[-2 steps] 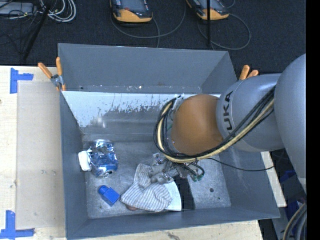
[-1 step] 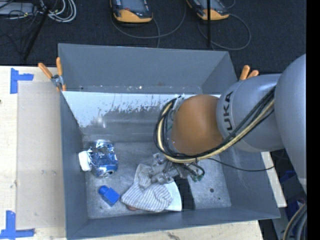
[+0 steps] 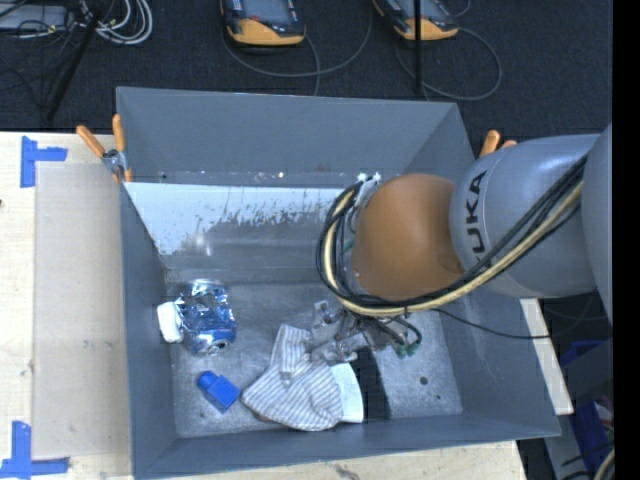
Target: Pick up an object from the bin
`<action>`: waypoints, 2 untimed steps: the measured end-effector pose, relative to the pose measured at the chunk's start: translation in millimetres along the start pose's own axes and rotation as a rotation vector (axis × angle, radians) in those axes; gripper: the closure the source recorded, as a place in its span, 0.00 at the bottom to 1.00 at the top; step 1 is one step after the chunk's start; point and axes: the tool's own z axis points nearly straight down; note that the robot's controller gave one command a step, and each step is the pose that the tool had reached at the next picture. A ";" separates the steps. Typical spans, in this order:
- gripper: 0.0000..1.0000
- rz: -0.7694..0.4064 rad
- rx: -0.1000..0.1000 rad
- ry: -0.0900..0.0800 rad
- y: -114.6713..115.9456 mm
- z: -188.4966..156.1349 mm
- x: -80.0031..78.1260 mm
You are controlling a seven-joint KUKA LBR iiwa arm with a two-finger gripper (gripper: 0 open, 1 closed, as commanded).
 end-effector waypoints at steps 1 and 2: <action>1.00 0.092 0.002 -0.010 0.5 -37.3 -6.8; 1.00 0.249 0.000 0.003 -0.3 -74.3 0.1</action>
Offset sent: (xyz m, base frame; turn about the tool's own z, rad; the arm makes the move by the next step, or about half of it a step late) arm -0.0041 -0.0087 0.1629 -0.0086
